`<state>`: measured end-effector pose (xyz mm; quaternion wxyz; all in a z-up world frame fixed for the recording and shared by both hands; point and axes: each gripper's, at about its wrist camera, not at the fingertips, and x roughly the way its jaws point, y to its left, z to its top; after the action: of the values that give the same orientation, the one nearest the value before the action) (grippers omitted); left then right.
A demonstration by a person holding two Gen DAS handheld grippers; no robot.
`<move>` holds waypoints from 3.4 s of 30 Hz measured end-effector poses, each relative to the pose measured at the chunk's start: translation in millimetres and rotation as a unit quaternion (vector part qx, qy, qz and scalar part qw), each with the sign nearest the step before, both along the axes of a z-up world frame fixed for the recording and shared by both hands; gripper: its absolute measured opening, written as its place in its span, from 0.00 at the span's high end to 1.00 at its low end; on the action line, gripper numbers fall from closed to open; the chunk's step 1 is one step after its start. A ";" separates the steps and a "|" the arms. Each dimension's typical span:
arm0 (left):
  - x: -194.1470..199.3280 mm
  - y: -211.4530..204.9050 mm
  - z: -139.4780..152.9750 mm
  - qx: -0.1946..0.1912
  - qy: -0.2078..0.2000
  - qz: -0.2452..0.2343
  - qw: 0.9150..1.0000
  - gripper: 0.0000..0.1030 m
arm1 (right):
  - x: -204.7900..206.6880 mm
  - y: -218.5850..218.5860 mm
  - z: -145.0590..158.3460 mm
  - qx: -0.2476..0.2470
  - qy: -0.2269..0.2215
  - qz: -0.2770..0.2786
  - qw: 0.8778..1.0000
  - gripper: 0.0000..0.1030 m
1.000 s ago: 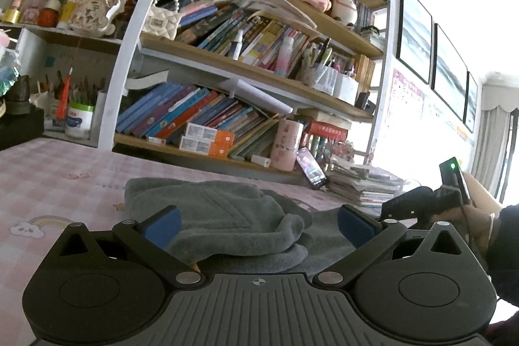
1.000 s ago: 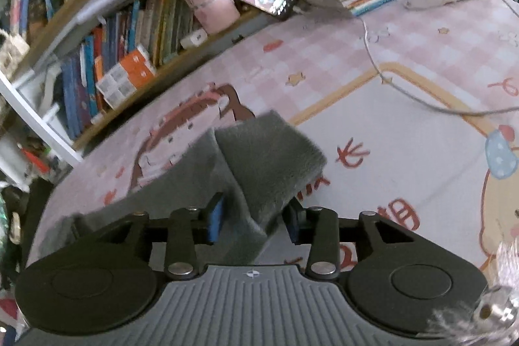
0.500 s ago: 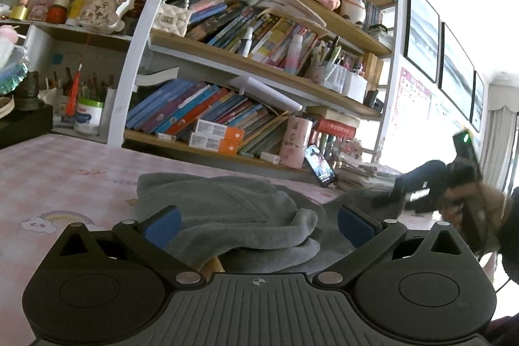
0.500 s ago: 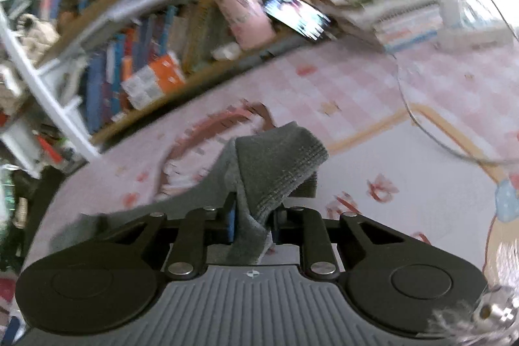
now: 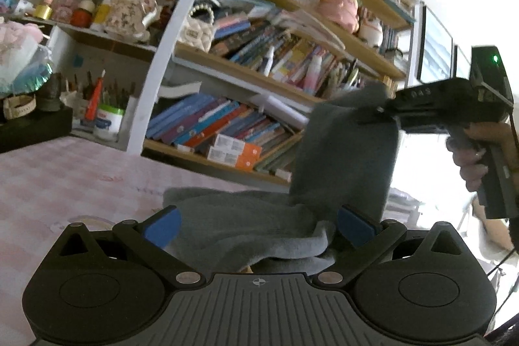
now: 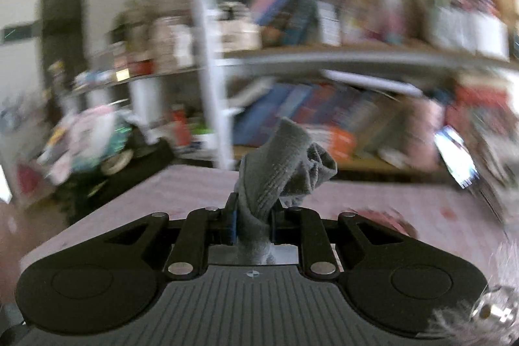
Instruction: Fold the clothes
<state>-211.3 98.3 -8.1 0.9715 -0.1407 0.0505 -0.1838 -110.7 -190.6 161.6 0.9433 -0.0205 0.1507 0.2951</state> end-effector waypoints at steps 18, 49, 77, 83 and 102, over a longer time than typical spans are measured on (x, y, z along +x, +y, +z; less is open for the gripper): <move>-4.2 0.4 -0.4 -0.002 -0.027 -0.040 0.999 0.00 | -23.1 75.7 -7.1 -0.063 0.002 0.165 0.984 0.92; 69.5 40.1 -24.4 -0.109 0.131 0.028 0.985 0.81 | 29.8 -14.3 -117.8 0.036 0.232 0.002 0.972 0.13; 88.5 28.3 -31.1 -0.122 0.176 0.003 0.977 0.09 | 48.9 -19.6 -139.0 0.119 0.299 -0.002 0.947 0.21; 76.0 14.8 -19.1 -0.092 0.144 -0.007 0.985 0.50 | 41.4 -28.5 -131.3 0.114 0.270 -0.003 0.956 0.48; 100.7 2.8 -27.5 -0.092 0.199 -0.038 0.975 0.22 | 55.8 -55.0 -145.4 0.134 0.315 0.011 0.939 0.23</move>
<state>-110.5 101.1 -35.6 0.9172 -0.2609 0.2315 -0.1927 -54.9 -245.6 16.2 0.8382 0.1985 0.3993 0.3140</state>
